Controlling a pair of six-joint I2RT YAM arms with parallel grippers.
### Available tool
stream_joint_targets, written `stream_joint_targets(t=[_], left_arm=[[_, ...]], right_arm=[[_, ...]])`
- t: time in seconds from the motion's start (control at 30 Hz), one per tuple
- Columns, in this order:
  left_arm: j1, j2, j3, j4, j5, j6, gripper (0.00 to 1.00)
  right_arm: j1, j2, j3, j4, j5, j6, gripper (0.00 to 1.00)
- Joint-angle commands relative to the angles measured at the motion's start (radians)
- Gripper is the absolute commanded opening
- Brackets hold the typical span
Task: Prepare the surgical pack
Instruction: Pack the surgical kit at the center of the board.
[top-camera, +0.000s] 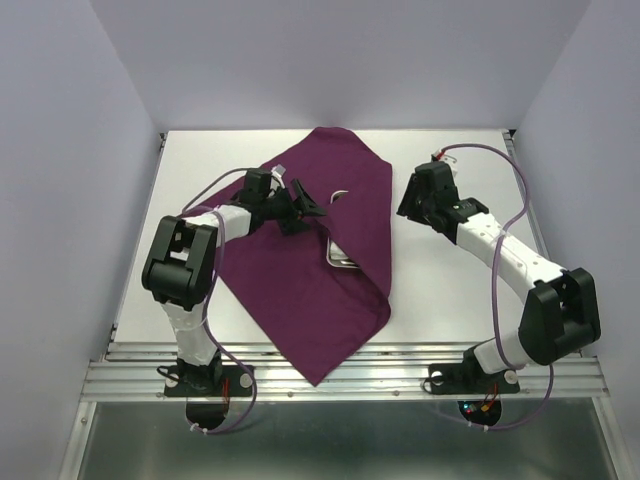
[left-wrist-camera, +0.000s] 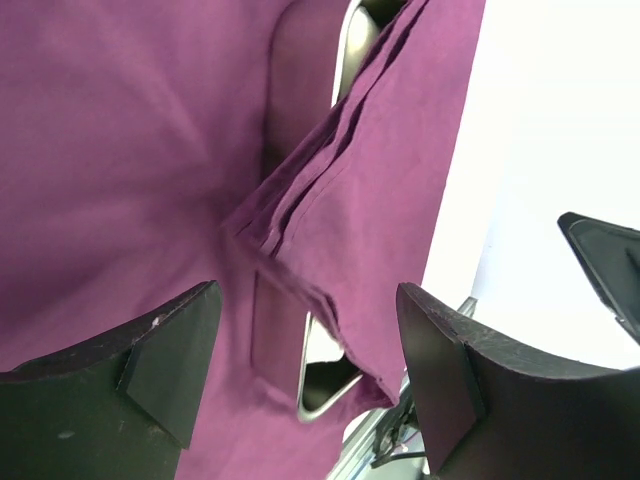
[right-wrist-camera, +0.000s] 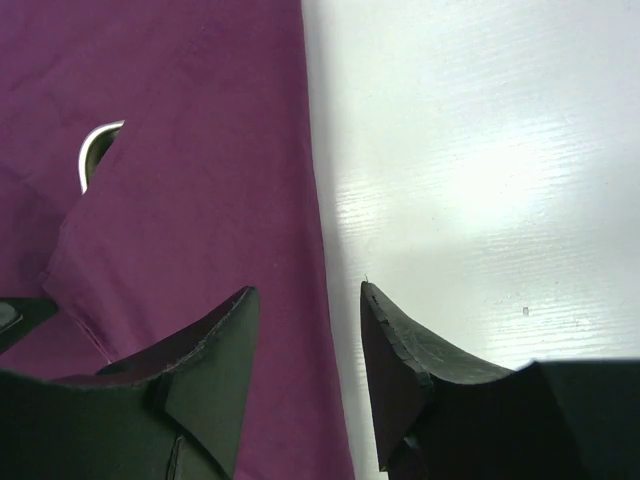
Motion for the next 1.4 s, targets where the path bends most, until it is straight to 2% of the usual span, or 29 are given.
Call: stream_joint_targets(t=[0.0, 0.3, 0.53, 0.63, 0.67, 0.77, 0.8, 0.87, 0.9, 0.97, 1.13, 1.23, 1.37], left_arm=[[-0.018, 0.03, 0.02, 0.107, 0.049, -0.047, 0.81], [-0.043, 0.073, 0.022, 0.12, 0.054, -0.076, 0.81], [-0.051, 0.093, 0.04, 0.137, 0.042, -0.082, 0.75], [-0.051, 0.1, 0.048, 0.133, 0.033, -0.076, 0.63], [-0.05, 0.102, 0.051, 0.125, 0.027, -0.073, 0.53], [-0.051, 0.096, 0.057, 0.111, 0.007, -0.062, 0.38], [-0.05, 0.09, 0.059, 0.096, -0.007, -0.053, 0.28], [-0.05, 0.088, 0.074, 0.071, -0.021, -0.039, 0.15], [-0.05, 0.088, 0.08, 0.05, -0.029, -0.033, 0.02], [-0.049, 0.084, 0.083, 0.044, -0.029, -0.022, 0.0], [-0.047, 0.074, 0.077, 0.033, -0.05, -0.007, 0.0], [-0.046, 0.088, 0.082, 0.022, -0.053, -0.001, 0.0], [-0.046, 0.099, 0.079, 0.022, -0.052, 0.005, 0.0]], right_arm=[[0.004, -0.032, -0.007, 0.01, 0.017, 0.004, 0.51], [0.004, -0.028, -0.012, 0.01, 0.016, 0.009, 0.51], [0.004, -0.034, -0.018, 0.008, 0.013, 0.012, 0.51], [0.004, -0.034, -0.019, 0.008, 0.011, 0.014, 0.51], [0.004, -0.034, -0.021, 0.008, 0.01, 0.014, 0.51], [0.004, -0.029, -0.019, 0.01, -0.028, 0.001, 0.51], [0.004, -0.022, -0.01, 0.011, -0.061, -0.014, 0.51], [0.004, 0.017, 0.016, -0.018, -0.175, -0.055, 0.51], [0.017, 0.027, 0.034, -0.021, -0.197, -0.063, 0.51], [0.068, 0.038, 0.04, -0.024, -0.175, -0.08, 0.49], [0.272, 0.07, 0.077, -0.03, -0.122, -0.079, 0.36], [0.373, 0.125, 0.103, -0.004, -0.11, -0.059, 0.34], [0.448, 0.217, 0.162, 0.007, -0.116, -0.046, 0.33]])
